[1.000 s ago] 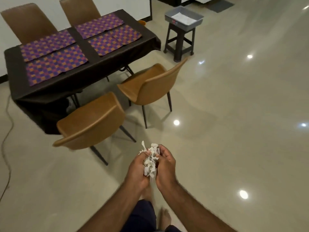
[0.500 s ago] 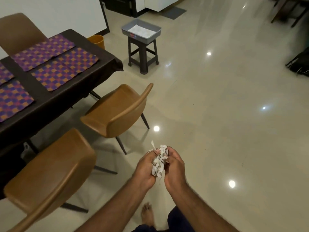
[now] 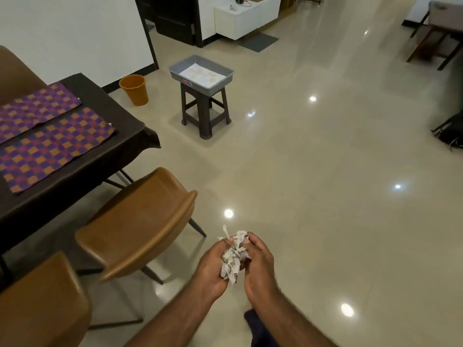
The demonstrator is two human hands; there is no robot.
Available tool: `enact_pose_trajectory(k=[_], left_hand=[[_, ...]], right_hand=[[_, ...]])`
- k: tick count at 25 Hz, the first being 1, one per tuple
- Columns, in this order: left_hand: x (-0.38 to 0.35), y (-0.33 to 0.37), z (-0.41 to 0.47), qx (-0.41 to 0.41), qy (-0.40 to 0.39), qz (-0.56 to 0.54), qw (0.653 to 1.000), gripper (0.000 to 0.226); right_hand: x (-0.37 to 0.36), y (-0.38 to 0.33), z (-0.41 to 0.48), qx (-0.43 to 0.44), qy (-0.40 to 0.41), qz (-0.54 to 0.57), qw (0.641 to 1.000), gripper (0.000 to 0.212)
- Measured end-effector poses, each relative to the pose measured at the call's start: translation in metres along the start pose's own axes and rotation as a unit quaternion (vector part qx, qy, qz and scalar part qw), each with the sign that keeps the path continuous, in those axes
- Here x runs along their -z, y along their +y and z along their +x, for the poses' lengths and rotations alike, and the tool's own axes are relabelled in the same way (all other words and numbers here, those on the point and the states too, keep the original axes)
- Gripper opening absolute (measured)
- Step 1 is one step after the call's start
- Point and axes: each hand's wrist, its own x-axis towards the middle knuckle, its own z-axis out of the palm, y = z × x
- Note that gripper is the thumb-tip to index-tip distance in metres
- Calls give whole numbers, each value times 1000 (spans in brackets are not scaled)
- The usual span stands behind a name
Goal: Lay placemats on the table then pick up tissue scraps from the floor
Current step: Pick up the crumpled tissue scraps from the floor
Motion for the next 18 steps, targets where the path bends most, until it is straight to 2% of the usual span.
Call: enact_pose_trajectory(k=[5,13,18], left_hand=[[-96,46,81,-15,-13,-51,999,49],[-181,139,186,-61,17,-111,992,49],[-224,234,259,-73,20,-156,985,47]], right_hand=[[-20,-85,112,10,-101,-31,994,24],[-100,-155,255,-21,-123,-47,991,32],[-185,-195,352,-26,-140,-73,987,32]])
